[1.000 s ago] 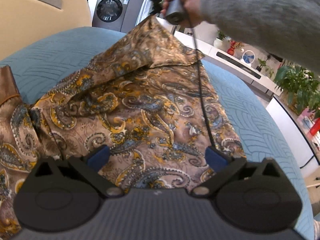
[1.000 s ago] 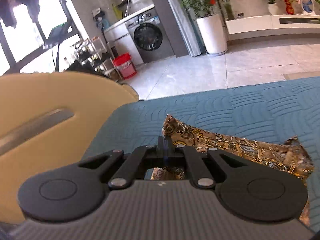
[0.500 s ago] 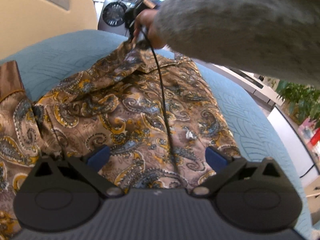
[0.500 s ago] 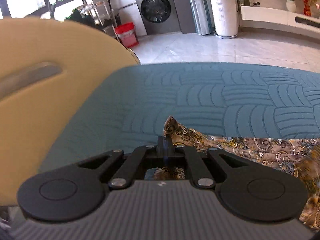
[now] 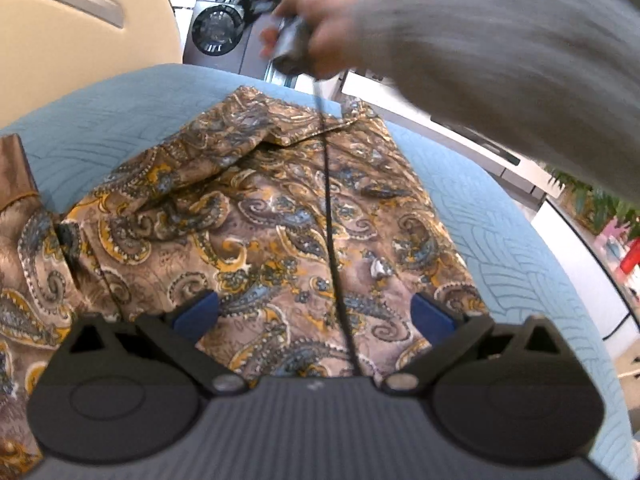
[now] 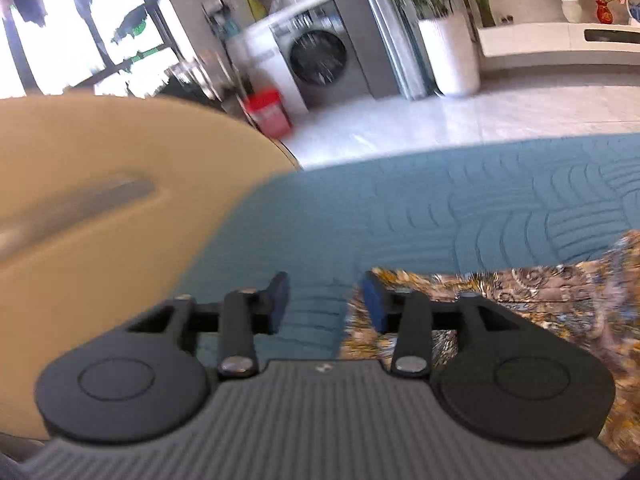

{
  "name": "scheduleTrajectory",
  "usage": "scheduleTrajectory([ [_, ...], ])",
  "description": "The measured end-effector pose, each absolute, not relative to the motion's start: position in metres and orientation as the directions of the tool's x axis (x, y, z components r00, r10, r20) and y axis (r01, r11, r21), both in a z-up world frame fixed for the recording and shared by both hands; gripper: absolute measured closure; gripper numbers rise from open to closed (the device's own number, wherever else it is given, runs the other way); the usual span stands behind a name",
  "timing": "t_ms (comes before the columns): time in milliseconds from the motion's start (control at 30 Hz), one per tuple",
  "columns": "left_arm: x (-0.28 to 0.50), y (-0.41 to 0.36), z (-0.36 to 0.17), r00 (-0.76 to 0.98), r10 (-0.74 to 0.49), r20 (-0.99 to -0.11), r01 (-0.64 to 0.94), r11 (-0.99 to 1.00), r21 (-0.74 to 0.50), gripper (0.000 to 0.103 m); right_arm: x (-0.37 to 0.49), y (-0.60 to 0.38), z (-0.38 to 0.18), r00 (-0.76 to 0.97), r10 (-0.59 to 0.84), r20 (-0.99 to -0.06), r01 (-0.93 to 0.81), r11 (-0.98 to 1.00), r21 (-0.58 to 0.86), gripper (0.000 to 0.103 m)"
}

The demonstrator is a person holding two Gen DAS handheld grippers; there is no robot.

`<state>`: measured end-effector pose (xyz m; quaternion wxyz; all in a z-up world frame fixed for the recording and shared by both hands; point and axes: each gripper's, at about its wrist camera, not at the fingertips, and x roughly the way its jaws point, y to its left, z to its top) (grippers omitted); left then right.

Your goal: Fold clothes

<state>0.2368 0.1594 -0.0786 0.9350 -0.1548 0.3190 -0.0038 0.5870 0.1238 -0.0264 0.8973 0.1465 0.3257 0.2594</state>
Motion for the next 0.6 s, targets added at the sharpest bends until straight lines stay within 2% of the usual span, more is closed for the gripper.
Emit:
scheduleTrajectory([
  [133,0.238,0.171,-0.074,0.791,-0.153,-0.592,-0.102,0.921,-0.375,0.000,0.511,0.093,0.000,0.562,0.602,-0.567,-0.464,0.797,0.387,0.044],
  [267,0.235,0.189,-0.070,0.785,-0.211,-0.582,-0.123,0.868,-0.481,0.000,0.451,0.075,-0.011,0.455,0.586,-0.670,-0.522,0.785,0.332,0.044],
  [333,0.234,0.196,-0.070,0.782,-0.229,-0.579,-0.135,0.846,-0.517,0.000,0.424,0.073,-0.026,0.419,0.551,-0.722,-0.572,0.777,0.261,0.045],
  [400,0.234,0.197,-0.069,0.777,-0.217,-0.590,-0.146,0.851,-0.504,0.001,0.411,0.076,-0.040,0.377,0.528,-0.761,-0.609,0.760,0.226,0.069],
  [433,0.235,0.196,-0.070,0.770,-0.200,-0.606,-0.151,0.866,-0.477,0.001,0.404,0.081,-0.051,0.346,0.510,-0.788,-0.632,0.747,0.206,0.074],
  [500,0.236,0.193,-0.070,0.758,-0.166,-0.631,-0.157,0.892,-0.424,0.004,0.398,0.091,-0.066,0.334,0.491,-0.804,-0.646,0.741,0.184,0.077],
  [600,0.237,0.192,-0.070,0.764,-0.153,-0.626,-0.149,0.903,-0.403,0.000,0.393,0.089,-0.070,0.346,0.507,-0.790,-0.639,0.743,0.198,0.074],
])
